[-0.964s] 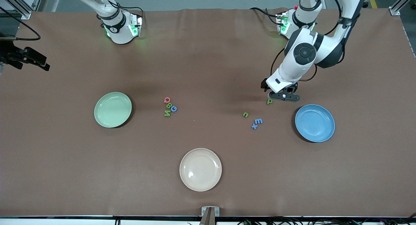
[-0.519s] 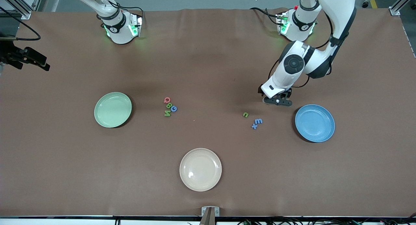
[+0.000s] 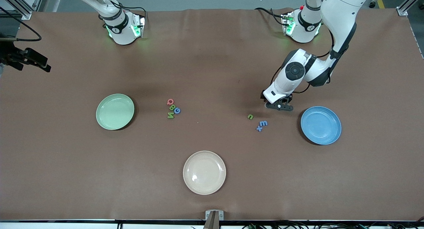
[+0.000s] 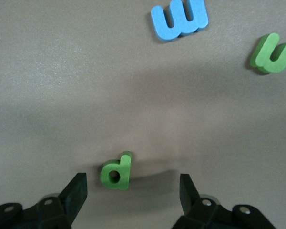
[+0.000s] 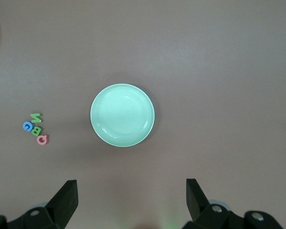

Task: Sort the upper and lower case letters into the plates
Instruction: 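Reach the left gripper to the green lowercase d and grasp it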

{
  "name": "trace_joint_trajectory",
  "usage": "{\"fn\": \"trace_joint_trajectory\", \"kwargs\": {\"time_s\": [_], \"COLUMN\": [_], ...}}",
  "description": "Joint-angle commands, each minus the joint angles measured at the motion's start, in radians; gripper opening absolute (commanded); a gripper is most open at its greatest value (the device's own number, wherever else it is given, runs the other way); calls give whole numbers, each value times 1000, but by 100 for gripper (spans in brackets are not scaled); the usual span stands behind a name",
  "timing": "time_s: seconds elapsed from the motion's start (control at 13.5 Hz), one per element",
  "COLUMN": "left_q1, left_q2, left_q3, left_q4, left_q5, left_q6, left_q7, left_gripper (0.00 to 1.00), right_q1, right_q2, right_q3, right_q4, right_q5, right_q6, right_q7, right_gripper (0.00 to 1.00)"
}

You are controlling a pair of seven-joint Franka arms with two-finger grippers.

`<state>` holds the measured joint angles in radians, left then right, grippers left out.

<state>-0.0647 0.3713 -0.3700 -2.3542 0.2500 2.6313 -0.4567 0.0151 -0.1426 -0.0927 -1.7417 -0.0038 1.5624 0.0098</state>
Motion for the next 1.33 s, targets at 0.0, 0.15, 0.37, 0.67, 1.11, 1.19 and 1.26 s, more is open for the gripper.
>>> {"fn": "trace_joint_trajectory", "kwargs": {"time_s": [0.0,0.15,0.37,0.67,1.11,1.19,1.26], "left_q1": [17,22,22,20,22,22,22], "left_q2": [11,11,15,20,23,15,8], "left_q3": [2,2,2,2,2,2,0], "left_q4": [4,4,4,6,7,9,10], "left_q5": [58,60,60,60,60,60,61], "left_q6": [10,10,10,10,35,33,32], "left_q7": [-20,-20,-20,-23,-74,-82,-83], "left_gripper": [79,70,59,43,19,17,17], "right_q1": [0,0,2,2,-3,-4,-4], "right_q2": [-23,-23,-23,-23,-22,-20,-20], "right_q3": [4,4,4,4,2,1,1], "right_q4": [-24,-24,-24,-24,-24,-24,-24], "right_q5": [-13,-13,-12,-12,-1,-1,-1], "right_q6": [8,8,7,7,13,15,18], "right_q7": [1,1,1,1,-42,-50,-50], "right_gripper": [100,100,100,100,100,100,100]}}
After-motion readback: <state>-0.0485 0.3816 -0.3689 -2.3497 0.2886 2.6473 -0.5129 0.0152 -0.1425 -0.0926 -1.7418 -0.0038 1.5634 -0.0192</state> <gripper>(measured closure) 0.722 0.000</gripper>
